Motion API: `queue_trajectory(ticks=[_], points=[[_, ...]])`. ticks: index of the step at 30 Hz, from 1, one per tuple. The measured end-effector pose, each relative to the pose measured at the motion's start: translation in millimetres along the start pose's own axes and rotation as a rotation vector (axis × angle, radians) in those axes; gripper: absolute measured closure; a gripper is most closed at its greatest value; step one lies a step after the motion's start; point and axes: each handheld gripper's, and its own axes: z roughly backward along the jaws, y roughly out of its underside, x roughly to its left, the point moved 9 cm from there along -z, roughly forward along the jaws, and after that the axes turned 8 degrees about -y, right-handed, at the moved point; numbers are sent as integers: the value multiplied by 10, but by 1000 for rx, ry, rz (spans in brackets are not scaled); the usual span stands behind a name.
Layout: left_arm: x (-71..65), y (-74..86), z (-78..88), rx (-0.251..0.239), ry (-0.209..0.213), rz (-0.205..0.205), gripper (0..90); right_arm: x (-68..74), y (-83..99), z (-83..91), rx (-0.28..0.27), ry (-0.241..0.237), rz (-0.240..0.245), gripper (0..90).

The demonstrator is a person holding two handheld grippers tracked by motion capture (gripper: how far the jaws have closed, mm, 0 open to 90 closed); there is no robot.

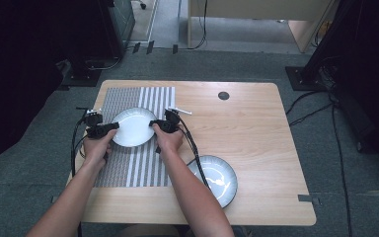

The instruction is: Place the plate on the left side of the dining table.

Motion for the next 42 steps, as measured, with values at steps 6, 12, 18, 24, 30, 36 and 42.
queue_trajectory(ticks=[6, 12, 18, 24, 30, 36, 42], points=[[-15, 6, 7, -9, 23, -4, 636, 4, 8, -11, 6, 18, 35, 766], [-46, -11, 44, -37, 17, -32, 563, 73, 23, -13, 15, 22, 79, 621], [32, 2, 48, -46, -13, -45, 505, 85, -23, 50, -22, 126, 236, 547], [97, 35, 39, -64, -20, -41, 483, 106, -141, 183, -63, 185, 356, 518], [118, 125, 1, -103, -31, -88, 417, 109, -163, 279, -57, 227, 501, 479], [44, 154, 52, -165, -40, -159, 389, 155, -160, 364, -37, 195, 559, 392], [75, 140, 43, -151, -34, -133, 366, 173, -170, 574, -18, 206, 580, 315]])
